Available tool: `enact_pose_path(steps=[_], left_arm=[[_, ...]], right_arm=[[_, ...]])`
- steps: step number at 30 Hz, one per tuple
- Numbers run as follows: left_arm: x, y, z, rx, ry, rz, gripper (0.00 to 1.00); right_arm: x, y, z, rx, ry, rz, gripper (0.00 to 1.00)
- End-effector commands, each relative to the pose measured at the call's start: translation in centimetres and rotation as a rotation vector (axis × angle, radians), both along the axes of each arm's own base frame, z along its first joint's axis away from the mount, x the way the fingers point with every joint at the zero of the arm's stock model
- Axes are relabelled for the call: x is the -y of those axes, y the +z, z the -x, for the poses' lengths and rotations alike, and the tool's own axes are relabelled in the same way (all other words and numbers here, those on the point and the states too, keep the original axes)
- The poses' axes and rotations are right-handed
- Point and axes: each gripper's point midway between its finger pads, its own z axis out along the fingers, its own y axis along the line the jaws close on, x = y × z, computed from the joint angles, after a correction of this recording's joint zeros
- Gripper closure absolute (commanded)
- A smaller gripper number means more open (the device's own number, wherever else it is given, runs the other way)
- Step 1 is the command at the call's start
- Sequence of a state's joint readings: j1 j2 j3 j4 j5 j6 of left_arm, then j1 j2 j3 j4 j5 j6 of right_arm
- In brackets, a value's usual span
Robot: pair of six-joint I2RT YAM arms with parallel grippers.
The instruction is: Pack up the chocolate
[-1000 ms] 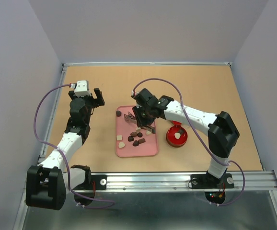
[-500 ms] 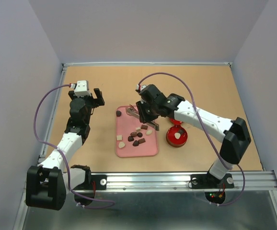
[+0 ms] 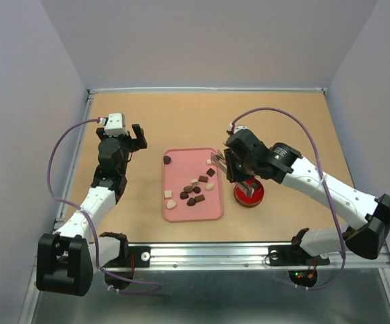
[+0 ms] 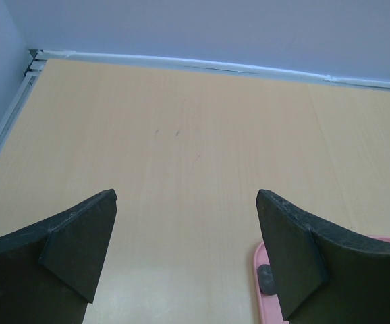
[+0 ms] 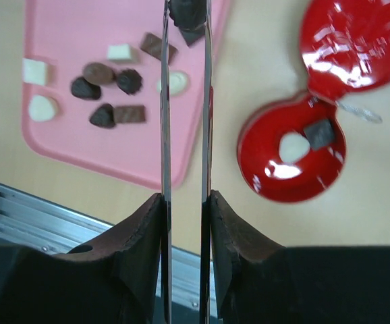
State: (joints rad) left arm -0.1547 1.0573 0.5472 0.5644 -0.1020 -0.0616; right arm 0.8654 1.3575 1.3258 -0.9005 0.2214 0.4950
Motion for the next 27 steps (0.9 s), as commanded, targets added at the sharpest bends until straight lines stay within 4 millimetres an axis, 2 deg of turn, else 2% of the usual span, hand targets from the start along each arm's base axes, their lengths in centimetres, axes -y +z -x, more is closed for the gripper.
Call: enact_pose_path(steps=[1, 2, 5, 11, 17, 22, 25, 27], left_arm=[[-0.3, 1.7, -0.1, 0.06, 0.011, 0.007, 0.04], [-0.3, 1.6, -0.1, 0.059, 0.011, 0.007, 0.04], [-0.3, 1.6, -0.1, 0.059, 0.01, 0.007, 0.04], [-0.2, 1.7, -0.2, 0.058, 0.007, 0.009, 0.04], [-0.2, 1.7, -0.1, 0.06, 0.007, 0.009, 0.04], [-0.3, 1.7, -0.1, 0.06, 0.011, 0.009, 0.04], [-0.3, 1.8, -0.1, 0.063, 0.011, 0.011, 0.04], [-0.3, 1.8, -0.1, 0.062, 0.011, 0.01, 0.04]], right_arm=[[4.1, -0.5, 2.6, -0.042, -0.128, 0.047, 0.71], [4.7, 0.2, 3.2, -0.036, -0.155, 0.014, 0.71], [6.9, 0.0, 5.0, -0.068, -0.209, 0.025, 0.71], [9.1, -0.8, 7.3, -0.128, -0.268, 0.043, 0.71], [9.6, -1.6, 8.2, -0.167, -0.278, 0.054, 0.71], [9.4, -1.8, 8.1, -0.167, -0.266, 0.053, 0.7], [9.1, -2.0, 8.0, -0.171, -0.257, 0.052, 0.64], [9.1, -2.2, 7.9, -0.172, -0.254, 0.06, 0.57]])
